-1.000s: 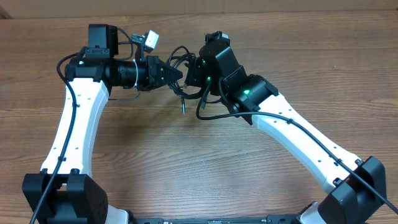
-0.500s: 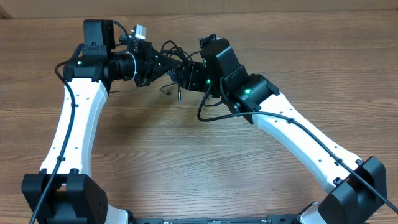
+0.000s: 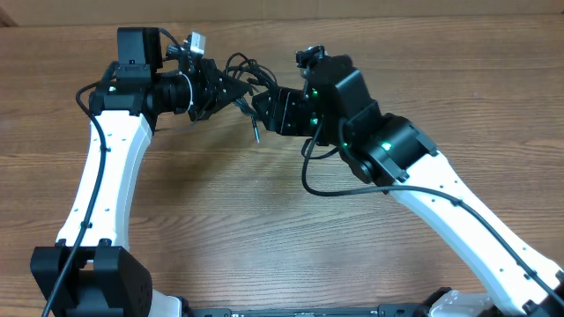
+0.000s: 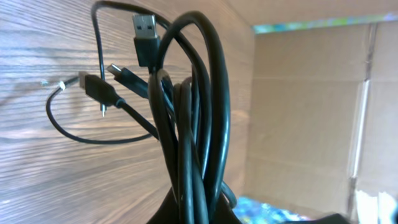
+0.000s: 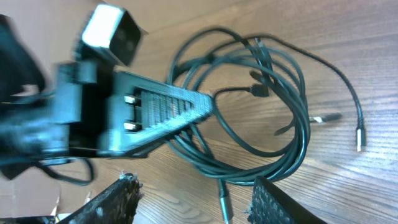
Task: Untangle cables
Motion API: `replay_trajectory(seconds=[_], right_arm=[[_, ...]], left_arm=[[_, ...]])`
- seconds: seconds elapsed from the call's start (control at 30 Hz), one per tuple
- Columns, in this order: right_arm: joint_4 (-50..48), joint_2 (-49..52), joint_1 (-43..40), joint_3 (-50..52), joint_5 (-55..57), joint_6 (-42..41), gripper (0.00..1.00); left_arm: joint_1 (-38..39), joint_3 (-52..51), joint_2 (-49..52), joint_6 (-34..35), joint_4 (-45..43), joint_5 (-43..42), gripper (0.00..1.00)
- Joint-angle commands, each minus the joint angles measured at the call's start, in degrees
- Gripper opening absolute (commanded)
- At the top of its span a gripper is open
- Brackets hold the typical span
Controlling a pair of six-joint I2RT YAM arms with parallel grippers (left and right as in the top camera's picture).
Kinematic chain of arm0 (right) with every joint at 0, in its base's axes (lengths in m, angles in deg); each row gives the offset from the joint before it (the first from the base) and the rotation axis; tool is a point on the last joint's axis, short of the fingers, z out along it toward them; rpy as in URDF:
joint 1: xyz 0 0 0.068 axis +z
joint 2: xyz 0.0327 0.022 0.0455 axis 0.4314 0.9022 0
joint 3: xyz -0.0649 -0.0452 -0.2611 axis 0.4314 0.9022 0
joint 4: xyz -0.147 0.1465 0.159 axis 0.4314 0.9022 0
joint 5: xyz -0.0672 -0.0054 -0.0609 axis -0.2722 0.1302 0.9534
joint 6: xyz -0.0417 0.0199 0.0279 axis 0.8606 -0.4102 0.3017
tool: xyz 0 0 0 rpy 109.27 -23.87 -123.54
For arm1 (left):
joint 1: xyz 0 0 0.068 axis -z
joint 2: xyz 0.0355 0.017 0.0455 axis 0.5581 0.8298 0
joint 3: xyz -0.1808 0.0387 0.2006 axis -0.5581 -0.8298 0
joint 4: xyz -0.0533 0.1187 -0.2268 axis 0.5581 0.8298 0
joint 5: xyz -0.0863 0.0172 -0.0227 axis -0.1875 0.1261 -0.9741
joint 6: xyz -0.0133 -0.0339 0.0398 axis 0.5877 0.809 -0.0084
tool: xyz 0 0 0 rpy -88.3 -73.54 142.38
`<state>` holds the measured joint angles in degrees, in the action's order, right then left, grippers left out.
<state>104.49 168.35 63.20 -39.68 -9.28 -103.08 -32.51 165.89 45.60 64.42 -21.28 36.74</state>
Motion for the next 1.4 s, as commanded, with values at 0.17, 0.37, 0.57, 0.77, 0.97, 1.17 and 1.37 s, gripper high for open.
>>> replay_trajectory(seconds=[0.17, 0.37, 0.57, 0.77, 0.97, 1.17, 1.37], right_arm=[[1.1, -2.7, -3.0, -0.3, -0.1, 0.7, 0.56], [1.9, 0.6, -2.8, -0.3, -0.4, 2.8, 0.16], [0.4, 3.7, -2.3, -0.3, -1.4, 4.2, 0.04], [0.9, 4.3, -1.9, -0.2, -1.6, 4.4, 0.04], [4.0, 6.3, -3.7, -0.2, -1.0, 3.7, 0.04], [4.0, 4.5, -11.4, -0.3, -3.6, 3.5, 0.16], [4.5, 8.2, -19.5, -0.2, -20.2, 13.1, 0.33]], left_arm=[[-0.2, 0.9, -1.4, -3.0, 1.4, 1.8, 0.04], [0.4, 0.9, -1.4, 3.1, 1.7, 1.6, 0.04], [2.7, 0.9, -1.4, -2.0, 3.7, 1.8, 0.04], [3.9, 0.9, -1.4, -2.7, 3.8, 3.3, 0.04], [3.5, 0.9, -1.4, 1.9, 3.6, 3.3, 0.04], [0.7, 0.9, -1.4, 18.7, 3.8, 0.6, 0.04], [-0.1, 0.9, -1.4, 41.6, 3.7, -6.9, 0.04]])
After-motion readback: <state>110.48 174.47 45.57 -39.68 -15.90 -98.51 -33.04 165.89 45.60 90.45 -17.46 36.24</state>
